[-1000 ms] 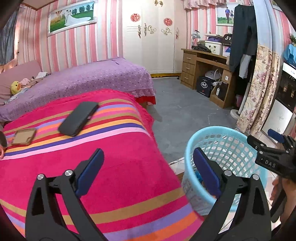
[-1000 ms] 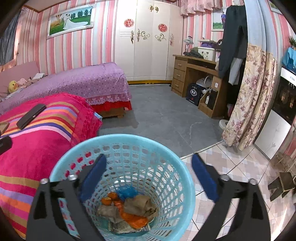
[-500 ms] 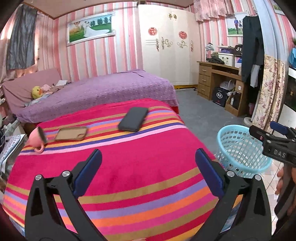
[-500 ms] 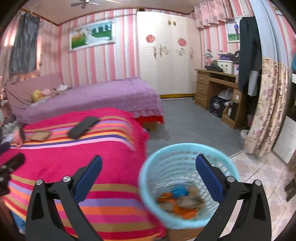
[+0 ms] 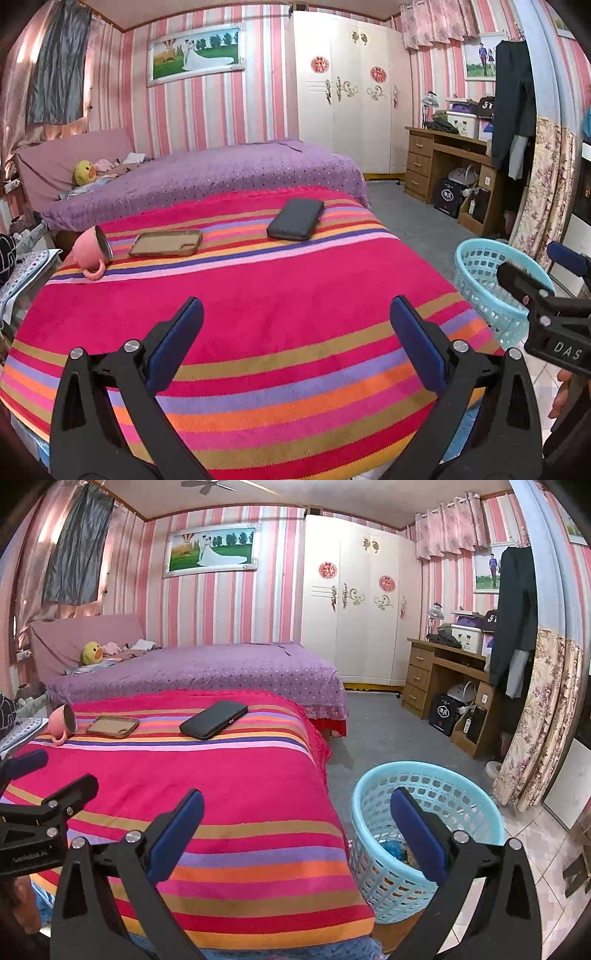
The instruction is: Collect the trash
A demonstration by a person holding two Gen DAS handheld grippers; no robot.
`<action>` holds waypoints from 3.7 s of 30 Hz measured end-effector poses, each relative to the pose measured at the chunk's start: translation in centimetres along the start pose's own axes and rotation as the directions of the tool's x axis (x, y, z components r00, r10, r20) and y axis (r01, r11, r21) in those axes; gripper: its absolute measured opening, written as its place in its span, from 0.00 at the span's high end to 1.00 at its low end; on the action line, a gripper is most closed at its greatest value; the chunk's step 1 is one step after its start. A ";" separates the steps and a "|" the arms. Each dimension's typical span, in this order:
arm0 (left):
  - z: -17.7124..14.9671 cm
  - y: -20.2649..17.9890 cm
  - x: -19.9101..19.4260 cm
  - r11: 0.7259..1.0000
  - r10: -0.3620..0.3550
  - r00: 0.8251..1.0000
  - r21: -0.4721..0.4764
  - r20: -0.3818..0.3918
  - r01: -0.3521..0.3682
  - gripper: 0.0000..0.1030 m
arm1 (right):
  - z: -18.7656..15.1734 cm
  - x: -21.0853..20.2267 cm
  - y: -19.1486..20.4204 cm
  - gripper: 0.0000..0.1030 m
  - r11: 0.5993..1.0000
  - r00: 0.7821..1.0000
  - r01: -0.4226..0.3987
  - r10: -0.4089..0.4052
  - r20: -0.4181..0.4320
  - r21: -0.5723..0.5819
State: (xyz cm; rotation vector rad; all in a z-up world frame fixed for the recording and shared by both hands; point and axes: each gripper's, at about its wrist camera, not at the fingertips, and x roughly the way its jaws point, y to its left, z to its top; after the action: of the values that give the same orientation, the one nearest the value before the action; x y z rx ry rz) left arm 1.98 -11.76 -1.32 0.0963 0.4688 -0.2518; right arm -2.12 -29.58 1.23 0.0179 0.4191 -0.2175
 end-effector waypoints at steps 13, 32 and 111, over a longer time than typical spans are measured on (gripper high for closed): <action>0.1 0.6 0.0 1.000 -0.005 1.000 -0.021 0.025 0.005 0.05 | 0.6 -0.4 0.9 0.05 0.999 0.997 0.013 -0.009 0.074 -0.050; 0.2 1.2 -0.7 0.999 0.034 0.998 -0.016 0.051 -0.033 0.05 | 0.8 -0.6 1.8 0.05 0.998 0.996 0.009 -0.003 0.087 -0.067; 0.2 2.0 -0.7 0.998 0.057 0.997 -0.037 0.057 -0.055 0.05 | 1.0 -0.5 2.1 0.04 0.997 0.996 0.011 -0.005 0.084 -0.071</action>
State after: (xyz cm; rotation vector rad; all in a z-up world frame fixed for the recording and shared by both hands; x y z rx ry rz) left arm 1.95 -9.69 -0.79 0.0677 0.4123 -0.1906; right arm -1.73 -27.46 2.29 -0.0624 0.3432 -0.2105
